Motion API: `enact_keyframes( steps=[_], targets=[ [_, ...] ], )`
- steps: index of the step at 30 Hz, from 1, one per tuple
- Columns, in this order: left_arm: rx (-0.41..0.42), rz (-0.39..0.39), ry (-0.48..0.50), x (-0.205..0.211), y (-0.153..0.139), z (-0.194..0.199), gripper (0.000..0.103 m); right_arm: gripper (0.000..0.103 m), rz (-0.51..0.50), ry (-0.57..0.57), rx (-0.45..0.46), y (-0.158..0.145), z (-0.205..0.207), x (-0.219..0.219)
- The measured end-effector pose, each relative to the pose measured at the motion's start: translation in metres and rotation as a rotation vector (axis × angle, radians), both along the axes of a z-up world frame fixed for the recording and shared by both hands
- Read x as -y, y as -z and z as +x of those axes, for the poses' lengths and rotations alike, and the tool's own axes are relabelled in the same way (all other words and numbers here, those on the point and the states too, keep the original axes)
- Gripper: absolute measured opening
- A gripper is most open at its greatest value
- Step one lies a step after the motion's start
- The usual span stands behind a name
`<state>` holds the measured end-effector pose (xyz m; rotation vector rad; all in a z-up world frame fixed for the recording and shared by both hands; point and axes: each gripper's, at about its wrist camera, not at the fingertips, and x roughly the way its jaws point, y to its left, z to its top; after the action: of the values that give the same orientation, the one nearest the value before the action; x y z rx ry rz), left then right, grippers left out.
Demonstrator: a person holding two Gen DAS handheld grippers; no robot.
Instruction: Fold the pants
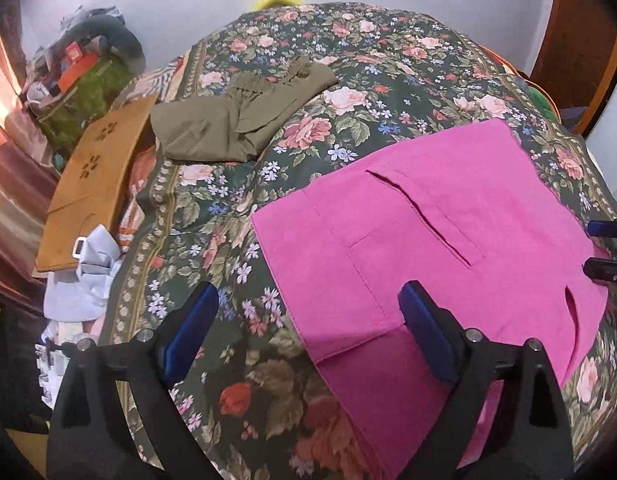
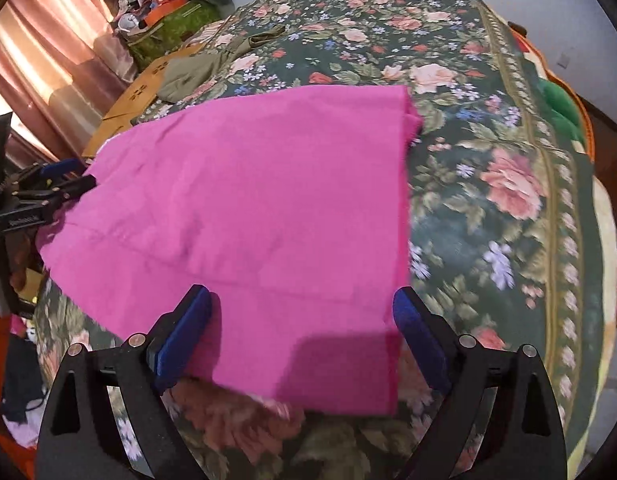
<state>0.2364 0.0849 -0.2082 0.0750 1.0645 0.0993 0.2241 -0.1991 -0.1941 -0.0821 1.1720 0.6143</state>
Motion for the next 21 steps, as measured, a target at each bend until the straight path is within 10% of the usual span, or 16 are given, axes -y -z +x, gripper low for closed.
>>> enact_keyframes(
  steps=[13,21],
  targets=[
    [0.05,-0.165,-0.134,-0.012,-0.036,-0.055,0.093,0.091,0.012,-0.123,0.279,-0.049,-0.033,-0.052],
    [-0.003,-0.231,-0.134,0.007,-0.023,-0.087,0.093,0.091,-0.027,-0.165,0.245,-0.017,-0.044,-0.066]
  ],
)
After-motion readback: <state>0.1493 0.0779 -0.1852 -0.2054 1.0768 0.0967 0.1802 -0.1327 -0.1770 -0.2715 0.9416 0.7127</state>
